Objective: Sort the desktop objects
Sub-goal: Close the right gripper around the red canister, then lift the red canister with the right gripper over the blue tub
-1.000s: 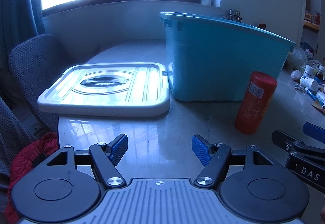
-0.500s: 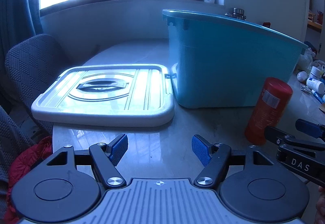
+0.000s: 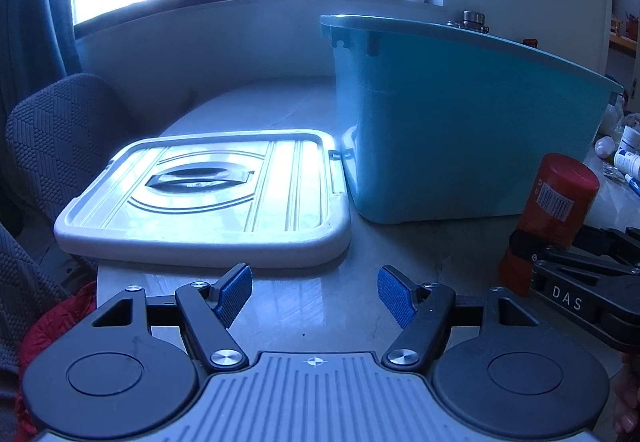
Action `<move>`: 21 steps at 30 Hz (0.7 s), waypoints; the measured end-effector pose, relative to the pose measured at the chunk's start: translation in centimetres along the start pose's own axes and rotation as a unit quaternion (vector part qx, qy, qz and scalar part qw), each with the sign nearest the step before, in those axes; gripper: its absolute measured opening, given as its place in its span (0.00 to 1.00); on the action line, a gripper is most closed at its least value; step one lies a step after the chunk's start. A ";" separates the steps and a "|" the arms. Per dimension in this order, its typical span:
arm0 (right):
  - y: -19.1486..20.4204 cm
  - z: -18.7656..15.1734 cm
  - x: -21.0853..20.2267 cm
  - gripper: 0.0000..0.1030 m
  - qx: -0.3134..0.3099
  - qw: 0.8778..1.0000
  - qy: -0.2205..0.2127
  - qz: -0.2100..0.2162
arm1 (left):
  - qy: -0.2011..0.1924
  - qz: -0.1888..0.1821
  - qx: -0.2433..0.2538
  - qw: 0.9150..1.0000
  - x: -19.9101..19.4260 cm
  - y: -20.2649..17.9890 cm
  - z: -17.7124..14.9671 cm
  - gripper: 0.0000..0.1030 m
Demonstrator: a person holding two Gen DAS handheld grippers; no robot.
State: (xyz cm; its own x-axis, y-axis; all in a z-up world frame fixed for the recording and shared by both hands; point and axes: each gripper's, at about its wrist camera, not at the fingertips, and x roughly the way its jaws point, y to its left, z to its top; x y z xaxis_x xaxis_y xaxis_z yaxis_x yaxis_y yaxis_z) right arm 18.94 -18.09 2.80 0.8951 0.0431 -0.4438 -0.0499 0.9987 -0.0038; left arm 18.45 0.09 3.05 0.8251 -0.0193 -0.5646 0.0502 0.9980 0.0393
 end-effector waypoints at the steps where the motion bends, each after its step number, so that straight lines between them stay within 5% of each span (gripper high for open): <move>1: 0.0 0.0 0.0 0.47 -0.002 1.000 0.000 -0.002 | -0.001 0.000 0.000 1.000 0.0 0.0 0.1 0.70; 21: -1.0 1.3 -6.7 0.47 -0.006 1.000 -0.019 -0.005 | -0.006 -0.015 -0.018 1.000 -4.5 -0.5 -1.0 0.70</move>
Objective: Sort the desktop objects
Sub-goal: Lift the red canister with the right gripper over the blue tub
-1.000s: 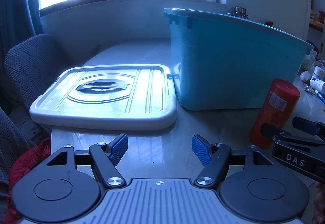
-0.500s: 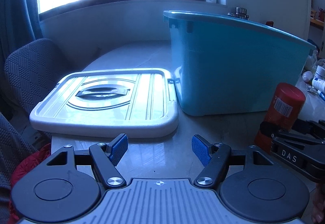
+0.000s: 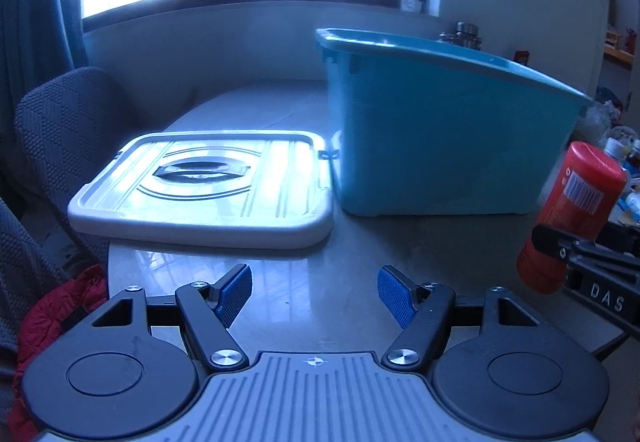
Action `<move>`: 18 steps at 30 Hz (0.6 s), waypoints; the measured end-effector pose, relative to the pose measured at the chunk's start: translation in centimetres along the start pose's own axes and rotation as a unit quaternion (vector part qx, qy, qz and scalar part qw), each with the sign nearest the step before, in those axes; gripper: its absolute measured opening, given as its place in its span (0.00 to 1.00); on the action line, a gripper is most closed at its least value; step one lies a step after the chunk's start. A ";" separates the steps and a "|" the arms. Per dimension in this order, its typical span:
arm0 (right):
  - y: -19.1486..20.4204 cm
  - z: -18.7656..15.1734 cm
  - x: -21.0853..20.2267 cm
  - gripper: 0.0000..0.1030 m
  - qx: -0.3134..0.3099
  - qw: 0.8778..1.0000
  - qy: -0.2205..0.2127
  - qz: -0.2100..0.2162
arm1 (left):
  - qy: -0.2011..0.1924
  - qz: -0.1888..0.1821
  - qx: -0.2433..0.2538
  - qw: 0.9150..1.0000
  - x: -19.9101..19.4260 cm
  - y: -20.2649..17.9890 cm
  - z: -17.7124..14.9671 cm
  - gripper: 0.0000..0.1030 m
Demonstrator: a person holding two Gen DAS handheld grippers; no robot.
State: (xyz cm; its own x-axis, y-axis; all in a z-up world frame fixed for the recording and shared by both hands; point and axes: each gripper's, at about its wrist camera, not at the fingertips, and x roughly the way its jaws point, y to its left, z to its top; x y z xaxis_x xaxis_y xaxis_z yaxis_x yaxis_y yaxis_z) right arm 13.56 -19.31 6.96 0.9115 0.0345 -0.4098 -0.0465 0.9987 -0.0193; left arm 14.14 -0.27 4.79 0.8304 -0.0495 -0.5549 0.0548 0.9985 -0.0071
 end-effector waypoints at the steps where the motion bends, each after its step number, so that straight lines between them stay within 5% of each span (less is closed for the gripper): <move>1: -0.1 0.2 -0.2 0.47 0.000 1.000 0.001 0.000 | -0.003 -0.001 0.002 1.000 -0.2 -0.1 -0.1 0.70; 18: -1.0 6.6 -3.4 0.47 -0.017 0.998 -0.066 -0.009 | -0.018 0.018 -0.007 1.000 -2.3 0.0 1.3 0.70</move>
State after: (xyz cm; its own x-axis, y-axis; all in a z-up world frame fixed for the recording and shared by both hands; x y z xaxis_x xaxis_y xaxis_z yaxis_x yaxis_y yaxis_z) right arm 13.18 -20.17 14.44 0.9582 0.0241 -0.2850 -0.0419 0.9975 -0.0563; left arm 12.91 -0.19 7.17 0.8508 -0.0133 -0.5254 0.0161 0.9999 0.0007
